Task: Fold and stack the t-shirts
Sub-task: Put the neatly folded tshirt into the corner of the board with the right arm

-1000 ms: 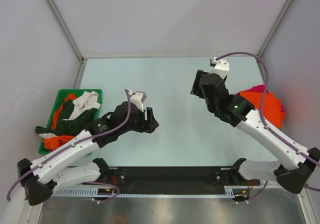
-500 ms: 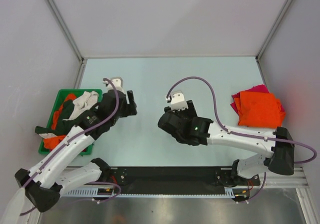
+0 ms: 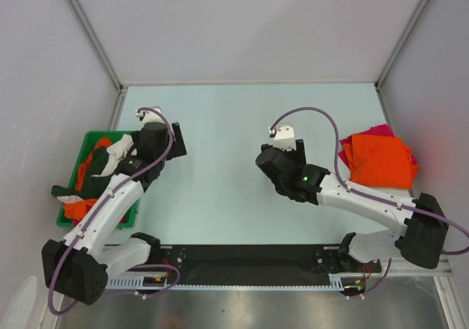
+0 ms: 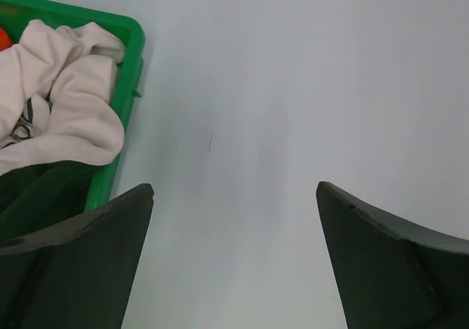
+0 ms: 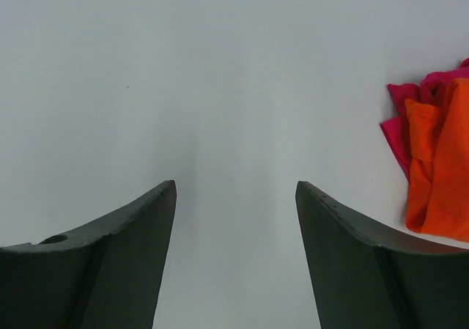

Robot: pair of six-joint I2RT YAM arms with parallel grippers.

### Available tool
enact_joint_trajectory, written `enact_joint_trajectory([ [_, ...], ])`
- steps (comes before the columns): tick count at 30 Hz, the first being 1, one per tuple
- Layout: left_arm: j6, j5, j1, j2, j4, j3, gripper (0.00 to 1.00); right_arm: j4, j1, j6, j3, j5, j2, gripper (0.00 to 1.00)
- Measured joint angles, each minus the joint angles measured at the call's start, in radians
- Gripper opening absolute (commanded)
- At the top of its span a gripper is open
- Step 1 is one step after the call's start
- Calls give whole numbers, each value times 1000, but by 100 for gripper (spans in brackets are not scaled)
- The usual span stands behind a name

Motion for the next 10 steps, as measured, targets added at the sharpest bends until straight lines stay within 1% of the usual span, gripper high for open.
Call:
enact_joint_trajectory([
  [4,6,48,90,22,52,-2,100,49,-18,-34,-50,-41,-77,74],
  [6,-1,56,104,48,65,0,99,63,-24,-45,-53,-61,-92,74],
  [10,-27,84,104,148,39,45,100,74,-32,-57,-55,-83,-84,74],
])
